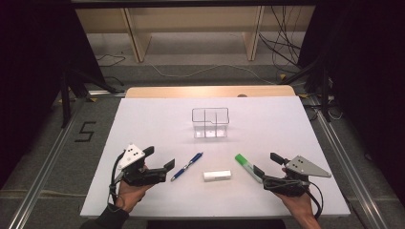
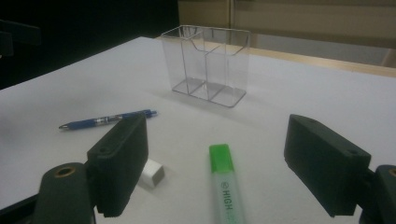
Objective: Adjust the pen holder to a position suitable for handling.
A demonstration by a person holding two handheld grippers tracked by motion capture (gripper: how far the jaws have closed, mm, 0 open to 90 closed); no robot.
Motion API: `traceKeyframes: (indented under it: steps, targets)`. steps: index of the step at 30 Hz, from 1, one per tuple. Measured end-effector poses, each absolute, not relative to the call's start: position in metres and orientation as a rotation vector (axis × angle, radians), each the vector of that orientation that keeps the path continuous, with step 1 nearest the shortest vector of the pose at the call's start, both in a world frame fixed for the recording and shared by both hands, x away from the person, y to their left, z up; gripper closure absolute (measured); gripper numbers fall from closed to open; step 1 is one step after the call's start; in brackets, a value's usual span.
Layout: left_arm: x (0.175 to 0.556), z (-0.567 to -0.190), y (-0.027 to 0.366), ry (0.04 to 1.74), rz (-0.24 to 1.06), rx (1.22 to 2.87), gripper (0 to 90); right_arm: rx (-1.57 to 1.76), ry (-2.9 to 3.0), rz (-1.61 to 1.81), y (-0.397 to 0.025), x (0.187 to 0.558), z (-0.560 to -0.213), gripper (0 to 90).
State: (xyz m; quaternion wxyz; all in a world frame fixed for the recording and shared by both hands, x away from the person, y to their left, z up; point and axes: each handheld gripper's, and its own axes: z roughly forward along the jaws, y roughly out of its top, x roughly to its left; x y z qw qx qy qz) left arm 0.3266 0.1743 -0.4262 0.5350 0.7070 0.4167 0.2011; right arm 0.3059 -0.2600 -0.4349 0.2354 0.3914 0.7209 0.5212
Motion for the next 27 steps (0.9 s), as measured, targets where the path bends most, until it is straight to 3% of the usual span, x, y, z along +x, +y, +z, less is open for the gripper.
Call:
traceKeyframes:
  steps: [27]
  targets:
    - [0.328, -0.426, 0.177, 1.024, 0.506, 1.662, 8.8, 1.108, 1.933, 1.391, -0.262, 0.324, -0.425, 29.7]
